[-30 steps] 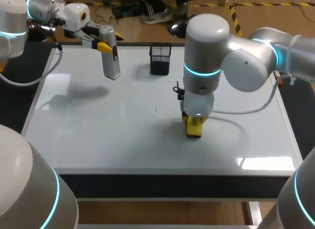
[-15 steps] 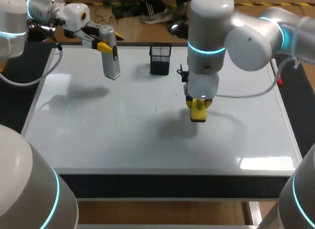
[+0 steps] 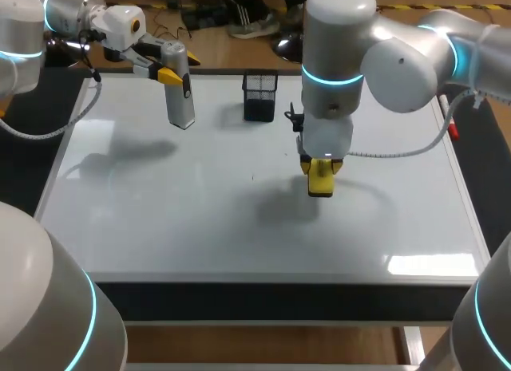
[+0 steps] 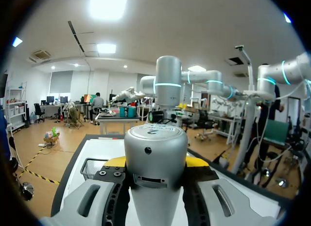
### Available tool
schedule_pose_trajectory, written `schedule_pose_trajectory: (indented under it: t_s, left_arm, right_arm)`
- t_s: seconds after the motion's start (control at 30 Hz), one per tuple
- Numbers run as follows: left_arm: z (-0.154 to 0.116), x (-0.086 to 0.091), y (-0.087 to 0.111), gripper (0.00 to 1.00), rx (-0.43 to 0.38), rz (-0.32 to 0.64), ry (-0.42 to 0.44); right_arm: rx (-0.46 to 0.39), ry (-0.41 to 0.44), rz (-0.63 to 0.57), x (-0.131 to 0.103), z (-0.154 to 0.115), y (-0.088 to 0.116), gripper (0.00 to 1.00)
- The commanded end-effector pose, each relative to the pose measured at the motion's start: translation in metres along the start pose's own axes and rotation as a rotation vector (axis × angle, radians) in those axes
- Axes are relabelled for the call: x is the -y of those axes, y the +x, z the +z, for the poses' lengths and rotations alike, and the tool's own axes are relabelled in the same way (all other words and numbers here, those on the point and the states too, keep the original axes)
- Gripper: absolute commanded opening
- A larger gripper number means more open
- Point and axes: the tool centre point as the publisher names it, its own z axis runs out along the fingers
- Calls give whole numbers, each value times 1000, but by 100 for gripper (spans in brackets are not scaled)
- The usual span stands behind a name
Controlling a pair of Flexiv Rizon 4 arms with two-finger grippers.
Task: Pick up the inspection probe, press it on each red-marked spot on the whiteboard one by one, put down the probe, pick up the eraser, and wipe off all the red marks.
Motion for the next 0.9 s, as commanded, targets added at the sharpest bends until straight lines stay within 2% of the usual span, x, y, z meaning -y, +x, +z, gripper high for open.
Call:
schedule_pose_trajectory:
  t_s: [0.03, 0.3, 0.37, 0.63, 0.9]
  left_arm:
    - [-1, 1, -1, 0, -5, -1, 0]
    - [-1, 1, -1, 0, -5, -1, 0]
    - [-1, 1, -1, 0, -5, -1, 0]
    - [-1, 1, -1, 0, -5, -1, 0]
    - [-1, 1, -1, 0, -5, -1, 0]
  right_arm:
    - [-4, 0, -1, 1, -1, 0, 0]
    - [-3, 13, 2, 44, -5, -2, 0]
    - [17, -6, 4, 60, -2, -1, 0]
    - [-38, 0, -4, 114, 0, 3, 0]
    - [-32, -15, 5, 159, 4, 0, 0]
